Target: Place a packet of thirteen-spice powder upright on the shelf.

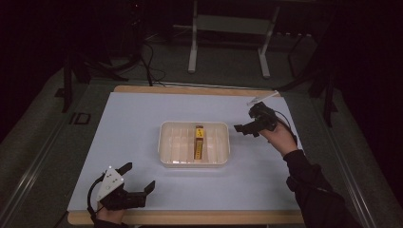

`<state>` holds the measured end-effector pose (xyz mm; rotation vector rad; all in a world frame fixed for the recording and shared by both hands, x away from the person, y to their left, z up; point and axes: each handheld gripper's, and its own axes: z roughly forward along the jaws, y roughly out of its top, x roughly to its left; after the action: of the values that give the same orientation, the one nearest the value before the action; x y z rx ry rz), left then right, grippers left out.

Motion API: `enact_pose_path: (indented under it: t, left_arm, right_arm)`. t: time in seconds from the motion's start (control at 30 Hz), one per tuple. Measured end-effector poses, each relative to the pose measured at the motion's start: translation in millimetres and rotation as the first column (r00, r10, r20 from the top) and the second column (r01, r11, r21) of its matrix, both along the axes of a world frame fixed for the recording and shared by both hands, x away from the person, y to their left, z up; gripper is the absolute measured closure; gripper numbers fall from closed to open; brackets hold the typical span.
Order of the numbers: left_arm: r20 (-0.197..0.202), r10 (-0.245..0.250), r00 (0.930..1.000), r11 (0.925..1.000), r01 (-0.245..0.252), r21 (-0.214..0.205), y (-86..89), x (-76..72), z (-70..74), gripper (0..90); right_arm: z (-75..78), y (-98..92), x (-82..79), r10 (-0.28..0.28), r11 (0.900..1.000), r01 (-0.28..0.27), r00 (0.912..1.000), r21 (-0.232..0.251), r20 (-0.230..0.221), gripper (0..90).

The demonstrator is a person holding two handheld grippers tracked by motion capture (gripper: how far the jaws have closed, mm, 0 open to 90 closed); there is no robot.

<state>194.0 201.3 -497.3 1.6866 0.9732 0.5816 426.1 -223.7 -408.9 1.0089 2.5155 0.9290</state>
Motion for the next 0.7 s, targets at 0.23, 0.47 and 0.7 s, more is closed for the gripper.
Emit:
enact_pose_path:
  t: [0.23, 0.47, 0.7]
  left_arm:
    - [0.0, -0.002, 1.0, 1.0, 0.002, -0.001, 0.0, 0.0, 0.0, 0.0]
    - [-0.001, -0.001, 1.0, 1.0, 0.001, -0.001, 0.0, 0.2, 0.0, 0.0]
    - [-0.003, -0.004, 1.0, 1.0, 0.004, 0.001, -0.5, 0.5, -0.1, 0.0]
  right_arm:
    - [-11.5, -11.0, -16.0, -0.075, 0.9963, 0.069, 0.9914, 0.051, 0.107, 13.3]
    - [-29.0, -22.2, -28.7, -0.13, 0.99, 0.119, 0.9789, 0.075, 0.158, 13.3]
    - [-37.8, -35.9, -37.7, -0.196, 0.9719, 0.17, 0.9677, 0.162, 0.158, 13.4]
